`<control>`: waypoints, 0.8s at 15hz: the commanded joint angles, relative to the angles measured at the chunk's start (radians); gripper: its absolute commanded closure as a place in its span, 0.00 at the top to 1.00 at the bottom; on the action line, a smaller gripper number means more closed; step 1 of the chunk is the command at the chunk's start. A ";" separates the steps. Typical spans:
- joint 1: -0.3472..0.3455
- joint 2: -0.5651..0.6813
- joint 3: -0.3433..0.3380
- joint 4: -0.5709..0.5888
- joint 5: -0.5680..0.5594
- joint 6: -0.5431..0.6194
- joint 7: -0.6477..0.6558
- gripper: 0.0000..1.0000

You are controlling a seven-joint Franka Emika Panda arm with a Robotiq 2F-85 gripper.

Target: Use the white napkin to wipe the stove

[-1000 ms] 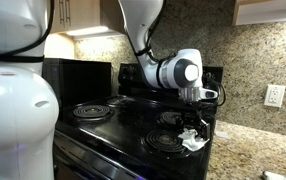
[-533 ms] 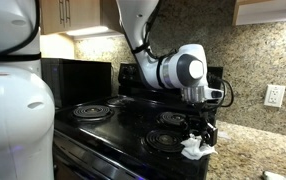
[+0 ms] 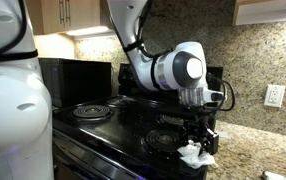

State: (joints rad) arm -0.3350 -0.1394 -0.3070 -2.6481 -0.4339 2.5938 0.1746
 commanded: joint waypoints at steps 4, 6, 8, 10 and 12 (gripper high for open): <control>-0.078 -0.150 0.037 -0.141 -0.076 -0.012 0.078 0.09; -0.094 -0.192 0.053 -0.174 -0.075 -0.011 0.085 0.09; -0.091 -0.175 0.064 -0.134 -0.026 -0.030 0.064 0.09; -0.094 -0.189 0.069 -0.137 -0.011 -0.030 0.061 0.09; -0.092 -0.187 0.070 -0.128 0.007 -0.033 0.058 0.09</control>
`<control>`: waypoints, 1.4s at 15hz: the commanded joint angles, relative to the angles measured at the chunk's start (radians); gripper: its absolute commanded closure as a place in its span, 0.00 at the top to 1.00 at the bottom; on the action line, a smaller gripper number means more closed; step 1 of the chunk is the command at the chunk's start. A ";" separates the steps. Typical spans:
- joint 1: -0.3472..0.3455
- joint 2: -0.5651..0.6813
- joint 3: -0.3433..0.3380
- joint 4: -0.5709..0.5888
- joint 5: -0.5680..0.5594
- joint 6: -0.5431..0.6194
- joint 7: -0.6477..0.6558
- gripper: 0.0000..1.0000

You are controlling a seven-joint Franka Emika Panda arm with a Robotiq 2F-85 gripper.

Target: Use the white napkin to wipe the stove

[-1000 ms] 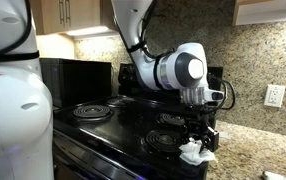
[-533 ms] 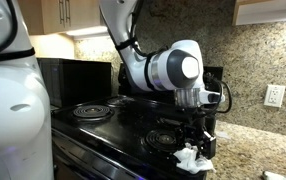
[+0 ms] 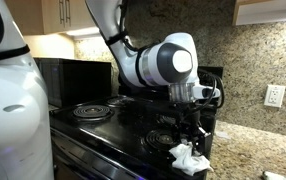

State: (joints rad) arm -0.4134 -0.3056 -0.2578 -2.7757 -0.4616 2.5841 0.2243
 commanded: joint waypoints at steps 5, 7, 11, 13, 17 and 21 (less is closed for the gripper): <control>-0.025 -0.024 0.034 0.003 0.046 -0.028 0.031 0.09; -0.034 -0.045 0.049 0.003 0.027 -0.048 0.048 0.08; -0.028 -0.022 0.041 0.010 0.042 -0.030 0.015 0.08; -0.026 -0.012 0.053 0.018 0.036 -0.043 0.027 0.07; -0.002 -0.007 0.093 0.048 0.023 -0.078 0.027 0.45; 0.013 -0.007 0.135 0.085 -0.002 -0.075 0.049 0.70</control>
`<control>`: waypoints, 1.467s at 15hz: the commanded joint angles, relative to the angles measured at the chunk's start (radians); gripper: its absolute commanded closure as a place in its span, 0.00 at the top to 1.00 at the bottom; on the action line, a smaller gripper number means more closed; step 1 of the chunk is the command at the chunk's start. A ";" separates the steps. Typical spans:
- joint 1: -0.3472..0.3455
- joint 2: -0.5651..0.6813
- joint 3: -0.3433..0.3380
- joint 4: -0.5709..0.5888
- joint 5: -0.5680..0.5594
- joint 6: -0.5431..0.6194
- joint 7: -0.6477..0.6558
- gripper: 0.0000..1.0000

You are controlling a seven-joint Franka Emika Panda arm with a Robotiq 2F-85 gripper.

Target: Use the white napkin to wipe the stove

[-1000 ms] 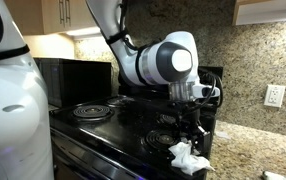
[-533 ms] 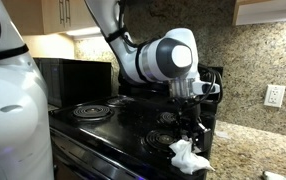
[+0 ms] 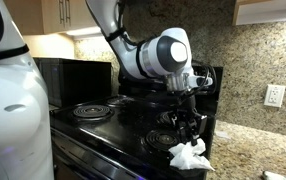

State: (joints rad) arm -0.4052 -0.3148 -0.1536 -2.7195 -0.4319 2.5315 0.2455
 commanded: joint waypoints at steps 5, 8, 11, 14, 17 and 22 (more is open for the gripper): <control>-0.001 -0.035 0.042 0.046 -0.051 -0.086 0.026 0.99; 0.001 -0.055 0.014 0.021 -0.023 -0.124 0.004 1.00; 0.001 -0.035 -0.011 0.008 -0.008 -0.112 0.005 1.00; -0.004 -0.005 -0.035 0.003 0.002 -0.116 0.003 0.70; -0.007 0.015 -0.062 0.004 0.022 -0.128 -0.002 0.90; -0.001 0.025 -0.103 -0.006 0.085 -0.100 -0.024 0.53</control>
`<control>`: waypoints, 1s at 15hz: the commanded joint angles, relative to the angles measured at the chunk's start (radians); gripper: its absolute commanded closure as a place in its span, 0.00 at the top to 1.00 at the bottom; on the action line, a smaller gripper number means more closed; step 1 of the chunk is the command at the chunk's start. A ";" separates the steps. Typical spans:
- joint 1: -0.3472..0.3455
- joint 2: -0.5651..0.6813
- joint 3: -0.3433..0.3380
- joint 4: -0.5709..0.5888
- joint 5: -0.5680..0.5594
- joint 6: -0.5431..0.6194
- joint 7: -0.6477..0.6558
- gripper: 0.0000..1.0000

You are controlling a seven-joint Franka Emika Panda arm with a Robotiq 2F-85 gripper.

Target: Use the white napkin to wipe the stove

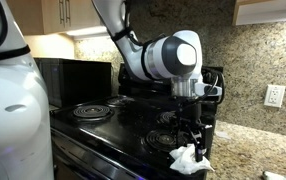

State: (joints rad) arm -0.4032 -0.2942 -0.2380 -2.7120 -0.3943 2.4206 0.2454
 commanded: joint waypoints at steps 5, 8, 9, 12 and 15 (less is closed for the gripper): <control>-0.009 -0.023 -0.029 -0.033 0.109 0.017 -0.039 0.20; -0.026 -0.030 -0.054 -0.054 0.104 0.019 -0.039 0.11; -0.028 -0.033 -0.061 -0.060 0.104 0.018 -0.040 0.07; -0.037 -0.037 -0.073 -0.079 0.107 0.016 -0.037 0.10; -0.040 -0.060 -0.072 -0.107 0.106 0.018 -0.027 0.12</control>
State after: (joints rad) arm -0.4192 -0.3213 -0.3118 -2.7510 -0.3093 2.4232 0.2394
